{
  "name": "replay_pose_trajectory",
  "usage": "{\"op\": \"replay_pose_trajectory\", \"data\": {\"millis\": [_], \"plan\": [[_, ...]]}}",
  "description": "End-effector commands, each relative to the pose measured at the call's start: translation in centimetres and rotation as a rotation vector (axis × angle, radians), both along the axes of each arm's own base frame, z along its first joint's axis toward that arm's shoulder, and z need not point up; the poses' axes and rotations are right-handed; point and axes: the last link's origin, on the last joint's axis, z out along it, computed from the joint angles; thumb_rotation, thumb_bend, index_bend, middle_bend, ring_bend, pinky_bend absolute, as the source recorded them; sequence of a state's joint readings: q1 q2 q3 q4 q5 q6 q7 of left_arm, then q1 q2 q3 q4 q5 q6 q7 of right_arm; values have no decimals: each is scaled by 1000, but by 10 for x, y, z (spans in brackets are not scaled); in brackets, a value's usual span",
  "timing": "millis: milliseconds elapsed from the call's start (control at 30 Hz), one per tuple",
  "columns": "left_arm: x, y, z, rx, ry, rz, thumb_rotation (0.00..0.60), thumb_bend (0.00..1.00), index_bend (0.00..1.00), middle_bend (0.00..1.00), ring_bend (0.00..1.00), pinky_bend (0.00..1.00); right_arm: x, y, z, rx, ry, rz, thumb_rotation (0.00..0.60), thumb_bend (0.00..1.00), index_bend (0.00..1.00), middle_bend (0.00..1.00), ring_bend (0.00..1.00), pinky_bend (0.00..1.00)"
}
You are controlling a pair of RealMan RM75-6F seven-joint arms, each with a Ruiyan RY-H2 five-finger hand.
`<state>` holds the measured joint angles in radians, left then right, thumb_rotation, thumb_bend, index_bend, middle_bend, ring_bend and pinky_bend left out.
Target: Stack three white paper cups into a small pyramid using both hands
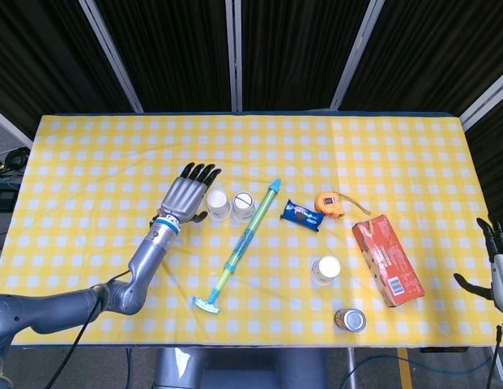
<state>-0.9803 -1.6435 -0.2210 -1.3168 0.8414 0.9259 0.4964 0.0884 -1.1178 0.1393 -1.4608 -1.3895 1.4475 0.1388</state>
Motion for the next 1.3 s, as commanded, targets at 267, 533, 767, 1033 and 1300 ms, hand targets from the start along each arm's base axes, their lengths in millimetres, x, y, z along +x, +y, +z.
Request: {"op": "replay_pose_trajectory", "data": {"millis": [267,533,767,1033,1300], "plan": [[-73,-70,67,117,-28,3,600,265,0,0,0,0,0,-2,-8,29,21,-5,600,33,26,0,0,0],[-128,-135,105,169,-45,54,600,232,0,0,0,0,15,-13,-23,66,23,31,600,34,91,0,0,0],[-148,-157,130,231,-59,59,600,232,0,0,0,0,64,-35,-53,192,46,142,600,45,240,0,0,0],[-149,-158,138,229,-99,54,600,232,0,0,0,0,114,-46,-88,335,67,220,600,48,260,0,0,0],[-149,-161,144,226,-117,48,600,231,0,0,0,0,153,-50,-114,424,36,271,600,60,291,0,0,0]]}}
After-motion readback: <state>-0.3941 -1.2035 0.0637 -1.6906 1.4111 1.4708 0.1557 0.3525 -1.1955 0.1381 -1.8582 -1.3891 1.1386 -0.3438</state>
